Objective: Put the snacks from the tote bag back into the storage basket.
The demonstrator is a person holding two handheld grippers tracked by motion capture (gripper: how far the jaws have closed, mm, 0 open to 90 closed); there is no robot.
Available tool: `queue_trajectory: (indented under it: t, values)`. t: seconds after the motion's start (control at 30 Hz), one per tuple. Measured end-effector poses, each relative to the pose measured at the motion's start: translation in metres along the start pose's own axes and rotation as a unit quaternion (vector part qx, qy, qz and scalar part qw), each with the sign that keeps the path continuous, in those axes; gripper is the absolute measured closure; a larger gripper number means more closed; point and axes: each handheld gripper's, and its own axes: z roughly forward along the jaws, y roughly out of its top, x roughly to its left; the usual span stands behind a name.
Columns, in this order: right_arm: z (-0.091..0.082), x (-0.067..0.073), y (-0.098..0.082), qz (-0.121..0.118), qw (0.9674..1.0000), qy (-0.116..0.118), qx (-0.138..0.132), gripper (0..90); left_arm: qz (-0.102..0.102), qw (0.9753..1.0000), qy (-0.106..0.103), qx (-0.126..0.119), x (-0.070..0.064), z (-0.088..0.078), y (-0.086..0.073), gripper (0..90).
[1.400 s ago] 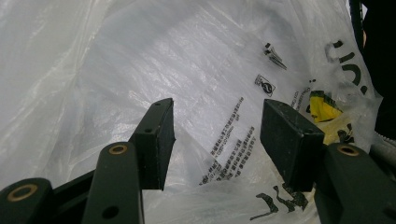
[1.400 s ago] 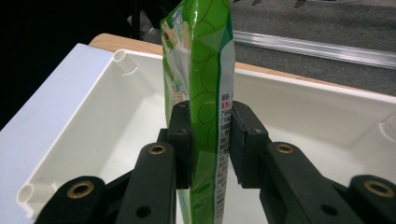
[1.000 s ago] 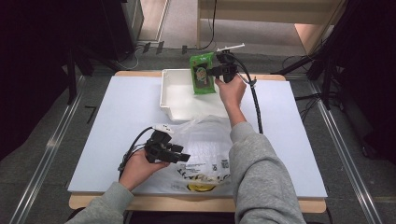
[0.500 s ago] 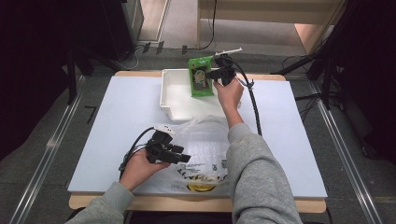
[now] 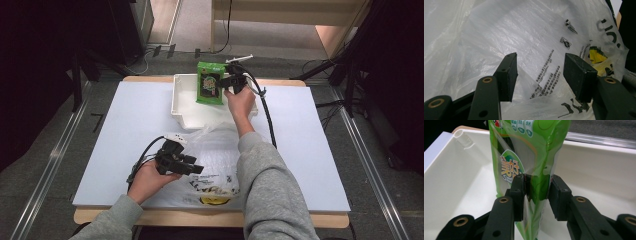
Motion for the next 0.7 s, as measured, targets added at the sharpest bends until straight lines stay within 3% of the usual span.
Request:
queue_trajectory:
  t: [0.7]
  values:
    - [0.0109, -0.0069, -0.0029, 0.022, 0.9996, 0.0, 0.016, 59.8, 0.001, 1.0, -0.001, 0.003, -0.0002, 0.0013, 0.0, 45.5]
